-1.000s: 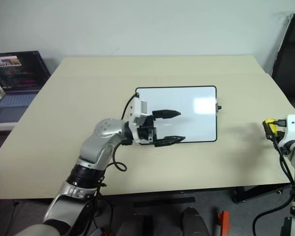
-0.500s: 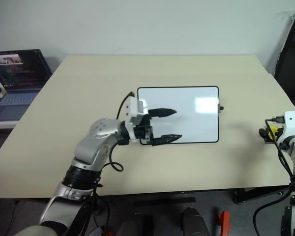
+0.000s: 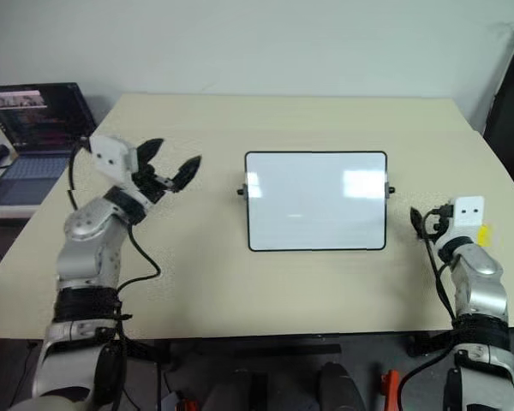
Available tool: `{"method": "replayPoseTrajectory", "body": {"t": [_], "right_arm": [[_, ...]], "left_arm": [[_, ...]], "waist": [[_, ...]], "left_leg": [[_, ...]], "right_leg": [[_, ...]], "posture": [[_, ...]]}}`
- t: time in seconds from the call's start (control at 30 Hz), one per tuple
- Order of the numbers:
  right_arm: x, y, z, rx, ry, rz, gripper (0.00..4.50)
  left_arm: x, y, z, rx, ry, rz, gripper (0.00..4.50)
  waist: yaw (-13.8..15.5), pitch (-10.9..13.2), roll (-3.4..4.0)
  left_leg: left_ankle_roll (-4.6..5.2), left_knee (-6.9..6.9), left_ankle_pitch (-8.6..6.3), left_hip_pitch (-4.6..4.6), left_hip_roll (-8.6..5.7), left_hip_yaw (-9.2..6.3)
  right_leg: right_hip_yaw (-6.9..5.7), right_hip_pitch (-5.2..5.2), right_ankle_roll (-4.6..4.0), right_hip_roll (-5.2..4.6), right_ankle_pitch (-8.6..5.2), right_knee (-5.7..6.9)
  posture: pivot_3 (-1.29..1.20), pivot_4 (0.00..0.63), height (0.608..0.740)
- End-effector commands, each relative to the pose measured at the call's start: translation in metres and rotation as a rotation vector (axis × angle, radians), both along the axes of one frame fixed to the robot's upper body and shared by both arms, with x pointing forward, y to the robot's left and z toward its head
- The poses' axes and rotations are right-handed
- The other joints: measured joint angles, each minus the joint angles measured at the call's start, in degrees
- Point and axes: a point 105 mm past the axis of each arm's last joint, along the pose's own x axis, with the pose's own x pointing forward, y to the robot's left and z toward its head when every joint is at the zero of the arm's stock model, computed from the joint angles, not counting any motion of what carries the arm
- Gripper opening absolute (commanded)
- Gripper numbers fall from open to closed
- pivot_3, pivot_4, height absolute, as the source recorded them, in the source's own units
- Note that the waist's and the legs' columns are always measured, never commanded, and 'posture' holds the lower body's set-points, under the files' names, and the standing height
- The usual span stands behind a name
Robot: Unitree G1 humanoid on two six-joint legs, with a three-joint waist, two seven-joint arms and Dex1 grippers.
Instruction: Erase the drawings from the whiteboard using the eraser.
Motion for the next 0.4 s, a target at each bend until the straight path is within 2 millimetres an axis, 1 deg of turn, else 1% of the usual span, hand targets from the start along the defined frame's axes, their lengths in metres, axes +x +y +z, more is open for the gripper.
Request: {"method": "replayPoseTrajectory", "body": {"t": [0.03, 0.1, 0.17, 0.2, 0.3, 0.33, 0.4], "right_arm": [[0.006, 0.015, 0.009, 0.009, -0.074, 0.042, 4.48], [0.009, 0.02, 0.006, 0.015, -0.077, 0.046, 4.48], [0.013, 0.023, 0.009, 0.017, -0.094, 0.027, 4.48], [0.015, 0.023, 0.011, -0.005, -0.108, 0.013, 4.48], [0.017, 0.011, 0.006, -0.025, -0.094, -0.069, 4.48], [0.017, 0.01, 0.005, -0.022, -0.091, -0.085, 4.48], [0.016, 0.012, 0.001, -0.004, -0.084, -0.06, 4.48]], "left_arm": [[0.004, 0.002, -0.015, 0.028, -0.013, 0.094, 4.5], [0.005, -0.012, -0.036, 0.019, 0.02, 0.097, 4.5], [0.005, -0.02, -0.043, 0.01, 0.029, 0.087, 4.5], [0.005, -0.025, -0.051, 0.006, 0.042, 0.083, 4.5], [0.001, -0.037, -0.074, -0.003, 0.087, 0.091, 4.5], [0.0, -0.038, -0.079, -0.001, 0.096, 0.096, 4.5], [-0.006, -0.049, -0.091, -0.022, 0.117, 0.095, 4.5]], "waist": [[0.2, 0.0, 0.0], [0.3, 0.0, 0.01], [0.3, 0.0, 0.0], [0.3, 0.0, -0.01], [0.3, 0.0, 0.0], [0.3, 0.0, -0.01], [0.3, 0.0, -0.01]], "left_leg": [[0.0, 0.0, 0.0, 0.0, 0.0, 0.0], [0.0, -0.01, 0.0, 0.01, 0.0, 0.0], [-0.01, -0.01, 0.0, -0.01, -0.03, 0.02], [-0.02, 0.0, 0.0, -0.01, -0.03, 0.02], [-0.02, -0.01, 0.0, 0.0, -0.02, 0.01], [-0.02, -0.01, 0.0, 0.01, -0.02, 0.01], [-0.02, -0.03, 0.0, 0.02, -0.02, 0.01]], "right_leg": [[-0.01, 0.0, 0.0, 0.0, 0.0, 0.01], [0.0, 0.0, -0.01, -0.01, 0.0, 0.02], [-0.01, 0.0, 0.01, -0.07, 0.02, 0.03], [-0.01, 0.0, 0.01, -0.07, 0.03, 0.04], [-0.02, -0.01, 0.01, -0.06, 0.03, 0.06], [-0.02, -0.01, 0.01, -0.06, 0.03, 0.06], [-0.01, 0.0, 0.01, -0.05, 0.03, 0.06]], "posture": [[0.0, 0.15, 0.74], [0.0, 0.15, 0.74], [0.0, 0.15, 0.74], [0.0, 0.15, 0.74], [0.0, 0.15, 0.74], [0.0, 0.15, 0.74], [0.0, 0.15, 0.74]]}}
